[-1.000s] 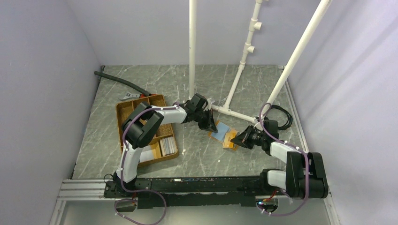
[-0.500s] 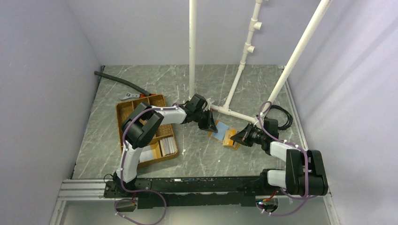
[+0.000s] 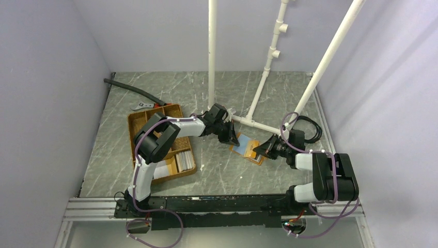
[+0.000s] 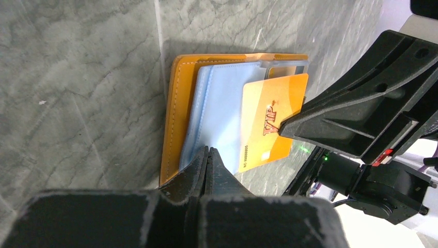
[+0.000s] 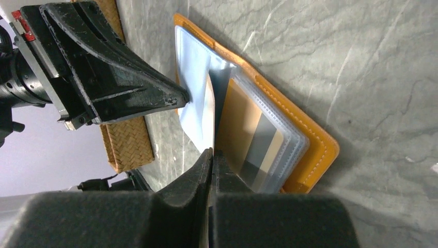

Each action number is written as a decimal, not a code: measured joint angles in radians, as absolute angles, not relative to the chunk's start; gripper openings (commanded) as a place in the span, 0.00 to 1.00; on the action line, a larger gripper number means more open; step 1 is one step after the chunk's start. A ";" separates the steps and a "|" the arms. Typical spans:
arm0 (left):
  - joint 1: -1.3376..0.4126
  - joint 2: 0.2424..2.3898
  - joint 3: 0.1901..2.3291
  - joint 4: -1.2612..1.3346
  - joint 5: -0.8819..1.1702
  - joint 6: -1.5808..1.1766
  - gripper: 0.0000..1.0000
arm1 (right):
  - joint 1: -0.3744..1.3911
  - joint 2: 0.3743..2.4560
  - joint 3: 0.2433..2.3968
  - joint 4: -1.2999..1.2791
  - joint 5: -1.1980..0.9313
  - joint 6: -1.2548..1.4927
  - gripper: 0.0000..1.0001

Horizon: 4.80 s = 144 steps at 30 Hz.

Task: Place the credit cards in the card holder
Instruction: Insert the credit card into the card holder, then turn over the card slot in the card holder.

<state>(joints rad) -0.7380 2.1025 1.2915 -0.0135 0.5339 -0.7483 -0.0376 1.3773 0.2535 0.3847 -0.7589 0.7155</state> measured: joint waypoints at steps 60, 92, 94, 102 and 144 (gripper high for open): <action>-0.743 2.072 1.347 -0.254 0.443 -0.674 0.20 | 0.277 1.232 0.439 -0.063 -0.274 0.735 0.48; -0.818 2.041 1.359 -0.221 0.508 -0.727 0.50 | 0.310 1.284 0.466 -0.098 -0.161 0.688 0.00; -0.825 2.049 1.360 -0.223 0.506 -0.727 0.50 | 0.310 1.287 0.465 -0.093 -0.162 0.691 0.00; -0.836 2.075 1.390 -0.246 0.492 -0.726 0.51 | 0.310 1.288 0.463 -0.082 -0.166 0.696 0.00; -0.834 2.093 1.328 0.085 0.662 -0.962 0.42 | 0.293 1.169 0.422 -0.102 -0.111 0.770 0.06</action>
<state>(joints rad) -0.8341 2.0930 1.3285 0.0849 0.6621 -0.9623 0.2932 1.1694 0.4221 -0.1024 -0.1108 0.7704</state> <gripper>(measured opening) 0.414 0.005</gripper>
